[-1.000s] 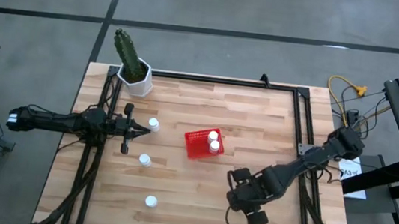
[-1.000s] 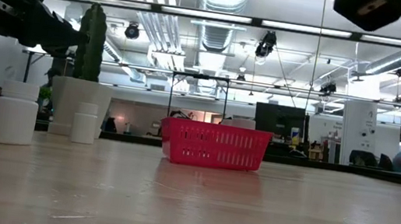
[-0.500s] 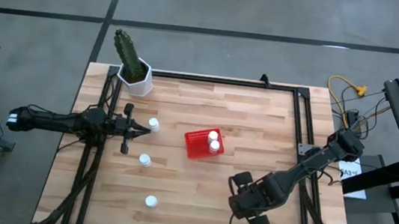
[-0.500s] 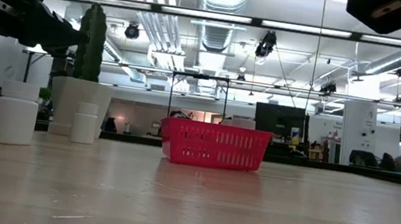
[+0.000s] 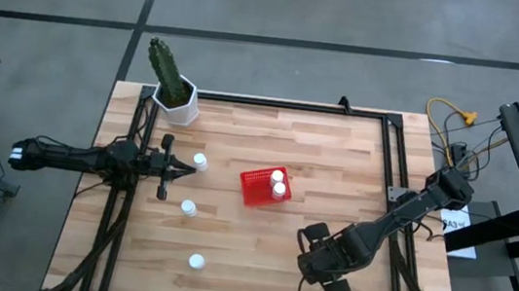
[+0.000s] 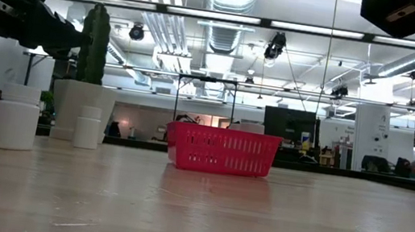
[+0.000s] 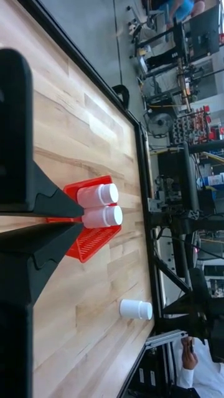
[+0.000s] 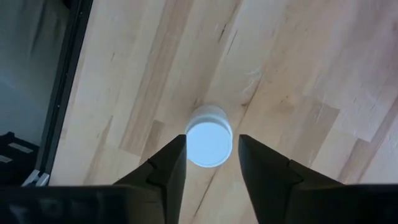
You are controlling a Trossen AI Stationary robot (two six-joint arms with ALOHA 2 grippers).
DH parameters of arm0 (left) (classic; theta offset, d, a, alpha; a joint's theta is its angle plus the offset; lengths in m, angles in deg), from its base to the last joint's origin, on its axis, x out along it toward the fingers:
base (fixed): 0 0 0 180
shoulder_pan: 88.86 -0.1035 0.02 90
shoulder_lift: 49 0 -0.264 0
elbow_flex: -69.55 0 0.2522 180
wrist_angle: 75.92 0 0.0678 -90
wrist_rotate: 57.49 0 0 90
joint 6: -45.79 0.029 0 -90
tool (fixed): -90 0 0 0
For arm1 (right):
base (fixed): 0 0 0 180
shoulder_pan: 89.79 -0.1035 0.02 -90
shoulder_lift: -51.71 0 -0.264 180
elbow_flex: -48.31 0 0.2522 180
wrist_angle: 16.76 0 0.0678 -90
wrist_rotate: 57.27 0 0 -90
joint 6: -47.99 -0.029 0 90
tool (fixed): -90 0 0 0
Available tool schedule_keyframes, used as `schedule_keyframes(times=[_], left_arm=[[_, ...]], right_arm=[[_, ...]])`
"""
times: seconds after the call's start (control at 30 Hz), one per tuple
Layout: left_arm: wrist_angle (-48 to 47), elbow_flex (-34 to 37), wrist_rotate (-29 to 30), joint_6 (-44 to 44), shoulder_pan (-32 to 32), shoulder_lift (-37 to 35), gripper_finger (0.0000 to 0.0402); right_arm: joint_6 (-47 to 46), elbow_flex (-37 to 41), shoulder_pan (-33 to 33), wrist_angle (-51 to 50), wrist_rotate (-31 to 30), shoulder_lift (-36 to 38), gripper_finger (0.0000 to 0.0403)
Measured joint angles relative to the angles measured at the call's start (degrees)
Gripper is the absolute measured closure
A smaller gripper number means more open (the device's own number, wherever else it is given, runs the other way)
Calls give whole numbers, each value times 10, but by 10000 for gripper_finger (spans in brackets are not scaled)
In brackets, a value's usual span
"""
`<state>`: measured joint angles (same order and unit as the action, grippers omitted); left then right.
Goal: Pick and place pill bottles into a basket
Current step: Put the white pill bottle into the red bin
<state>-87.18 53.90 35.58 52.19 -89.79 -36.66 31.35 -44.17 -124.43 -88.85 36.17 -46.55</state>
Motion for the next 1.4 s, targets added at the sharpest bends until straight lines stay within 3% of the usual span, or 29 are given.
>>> schedule_keyframes(times=[0.33, 0.53, 1.4], left_arm=[[0, 0, 0, 0, 0, 0, 396], [0, 0, 0, 0, 0, 0, 396], [0, 0, 0, 0, 0, -1, 396]], right_arm=[[-14, 5, -15, 1, -5, 0, 177], [-32, 27, -34, 5, -6, -1, 151], [-20, 46, -40, 41, -52, -42, 154]])
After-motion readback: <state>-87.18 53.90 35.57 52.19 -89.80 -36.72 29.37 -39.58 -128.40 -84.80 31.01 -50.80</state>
